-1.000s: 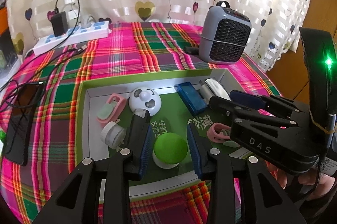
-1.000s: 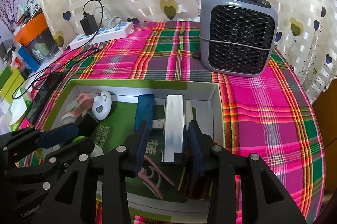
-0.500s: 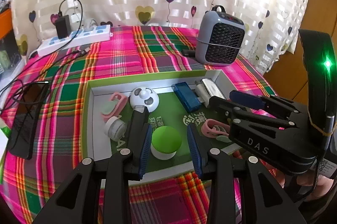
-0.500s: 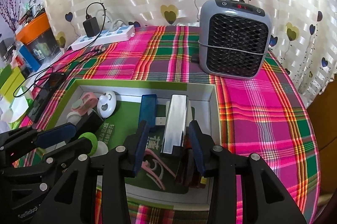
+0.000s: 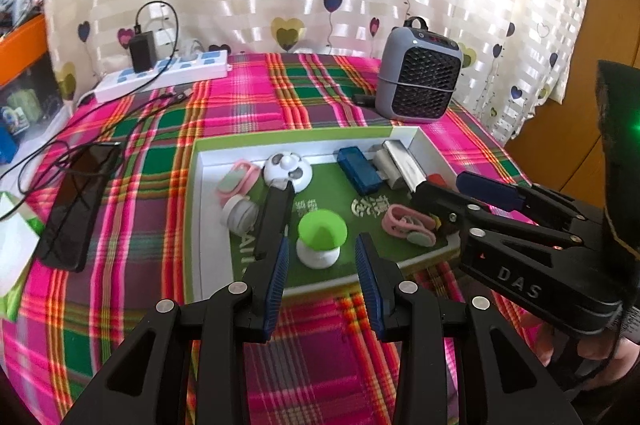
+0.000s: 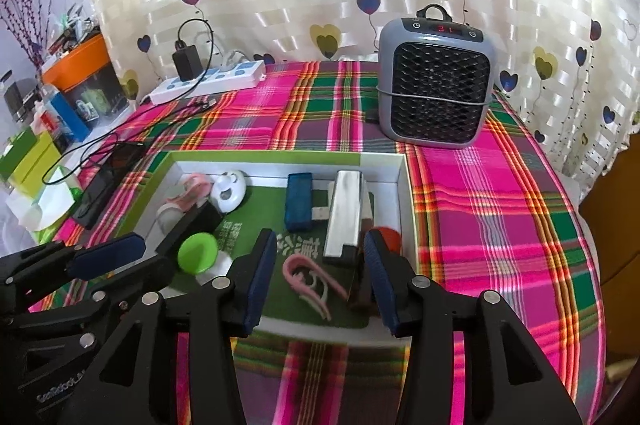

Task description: Organize rigid objects

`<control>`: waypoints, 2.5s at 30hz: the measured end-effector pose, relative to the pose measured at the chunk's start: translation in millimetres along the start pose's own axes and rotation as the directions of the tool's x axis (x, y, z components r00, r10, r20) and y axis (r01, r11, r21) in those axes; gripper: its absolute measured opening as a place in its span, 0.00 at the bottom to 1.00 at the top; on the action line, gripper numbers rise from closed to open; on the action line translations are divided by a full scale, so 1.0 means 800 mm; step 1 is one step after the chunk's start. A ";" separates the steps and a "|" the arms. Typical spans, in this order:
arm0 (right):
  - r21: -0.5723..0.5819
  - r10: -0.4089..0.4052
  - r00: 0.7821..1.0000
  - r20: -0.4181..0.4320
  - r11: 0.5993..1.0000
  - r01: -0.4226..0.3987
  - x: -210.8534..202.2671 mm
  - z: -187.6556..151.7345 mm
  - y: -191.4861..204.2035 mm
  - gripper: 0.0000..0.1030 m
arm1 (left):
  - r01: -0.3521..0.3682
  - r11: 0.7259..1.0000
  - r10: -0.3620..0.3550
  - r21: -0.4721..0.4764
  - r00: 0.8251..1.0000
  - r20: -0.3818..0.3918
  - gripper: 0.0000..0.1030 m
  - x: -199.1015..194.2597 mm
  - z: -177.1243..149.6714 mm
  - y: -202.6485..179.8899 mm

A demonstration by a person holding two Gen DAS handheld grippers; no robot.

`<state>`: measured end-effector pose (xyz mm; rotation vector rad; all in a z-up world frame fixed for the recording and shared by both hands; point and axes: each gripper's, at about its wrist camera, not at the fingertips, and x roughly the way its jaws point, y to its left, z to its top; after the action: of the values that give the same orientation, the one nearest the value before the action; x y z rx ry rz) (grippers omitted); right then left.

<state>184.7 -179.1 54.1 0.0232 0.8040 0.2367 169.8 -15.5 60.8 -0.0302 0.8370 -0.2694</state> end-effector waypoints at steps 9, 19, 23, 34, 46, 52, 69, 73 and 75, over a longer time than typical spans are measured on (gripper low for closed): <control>0.002 0.022 1.000 0.011 1.000 -0.022 -0.026 -0.030 0.015 0.45 | -0.070 0.997 0.070 -0.017 0.998 0.010 0.33 -0.022 -0.035 0.003; 0.039 0.005 0.999 -0.044 0.999 -0.003 -0.036 -0.074 0.022 0.45 | -0.125 0.992 0.124 -0.030 0.992 -0.009 0.33 -0.039 -0.081 0.006; 0.046 0.010 0.997 -0.077 0.999 -0.007 -0.034 -0.091 0.025 0.45 | -0.140 0.990 0.139 -0.006 0.989 -0.040 0.33 -0.036 -0.098 -0.001; 0.005 -0.019 0.993 -0.113 1.000 0.020 -0.044 -0.125 0.033 0.45 | -0.162 0.987 0.161 -0.010 0.985 -0.070 0.33 -0.039 -0.125 -0.003; -0.019 -0.047 0.993 -0.111 0.999 0.045 -0.051 -0.141 0.035 0.45 | -0.174 0.985 0.173 -0.004 0.981 -0.088 0.33 -0.032 -0.133 -0.008; -0.050 -0.078 0.992 -0.098 0.996 0.074 -0.051 -0.145 0.042 0.48 | -0.192 0.981 0.191 -0.003 0.978 -0.079 0.35 -0.032 -0.134 -0.012; -0.020 -0.116 0.988 -0.101 0.993 0.115 -0.054 -0.149 0.033 0.60 | -0.224 0.974 0.221 -0.023 0.972 -0.073 0.36 -0.033 -0.137 -0.016; -0.021 -0.117 0.988 -0.101 0.993 0.115 -0.054 -0.149 0.033 0.60 | -0.223 0.975 0.221 -0.023 0.973 -0.073 0.36 -0.033 -0.137 -0.017; -0.020 -0.117 0.988 -0.101 0.993 0.115 -0.054 -0.149 0.033 0.60 | -0.224 0.974 0.222 -0.023 0.972 -0.073 0.36 -0.033 -0.137 -0.017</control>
<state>65.2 -170.9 5.1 -0.0498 0.9026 0.1343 68.9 -13.3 7.9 0.0445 0.9058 -0.0461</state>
